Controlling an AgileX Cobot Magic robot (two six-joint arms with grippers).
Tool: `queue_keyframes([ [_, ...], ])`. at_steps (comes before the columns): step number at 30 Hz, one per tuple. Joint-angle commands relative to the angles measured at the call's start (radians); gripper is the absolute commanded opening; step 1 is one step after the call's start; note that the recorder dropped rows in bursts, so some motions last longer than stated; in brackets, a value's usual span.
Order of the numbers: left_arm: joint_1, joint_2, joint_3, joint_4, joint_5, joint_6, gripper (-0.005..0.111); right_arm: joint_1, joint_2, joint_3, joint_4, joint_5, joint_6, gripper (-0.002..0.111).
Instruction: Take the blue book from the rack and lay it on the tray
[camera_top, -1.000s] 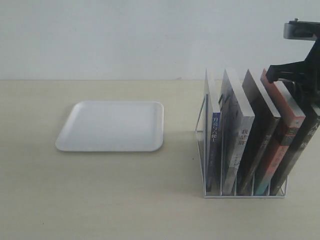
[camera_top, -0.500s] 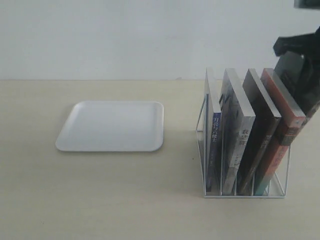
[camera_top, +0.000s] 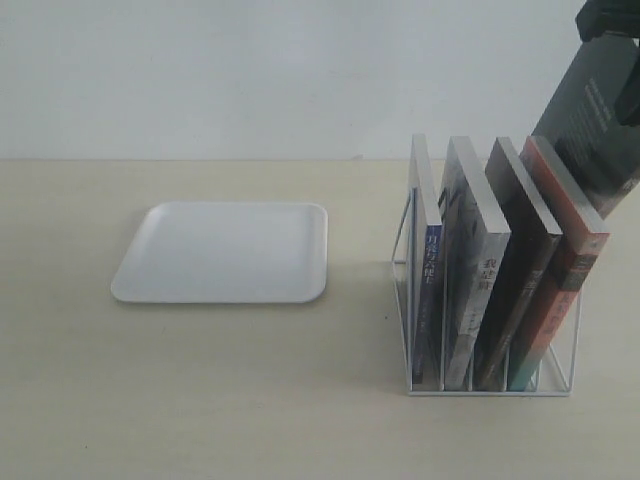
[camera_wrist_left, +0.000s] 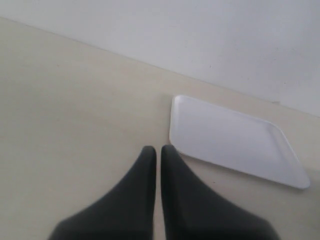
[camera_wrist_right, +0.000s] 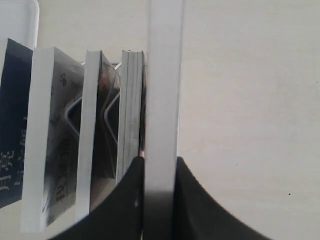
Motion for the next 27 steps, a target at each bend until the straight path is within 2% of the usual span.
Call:
queue_keyframes([
  [1, 0.001, -0.003, -0.001, 0.0, -0.011, 0.001, 0.004, 0.001, -0.013, -0.009, 0.003, -0.014, 0.006, 0.0],
  [11, 0.001, -0.003, -0.001, 0.0, -0.011, 0.001, 0.004, 0.001, -0.013, -0.005, 0.0, -0.014, 0.006, 0.0],
  [20, 0.001, -0.003, -0.001, 0.0, -0.011, 0.001, 0.004, 0.001, -0.011, 0.144, -0.008, -0.014, 0.011, 0.0],
  [27, 0.001, -0.003, -0.001, 0.0, -0.011, 0.001, 0.004, 0.001, 0.015, 0.167, -0.008, -0.014, 0.013, 0.0],
])
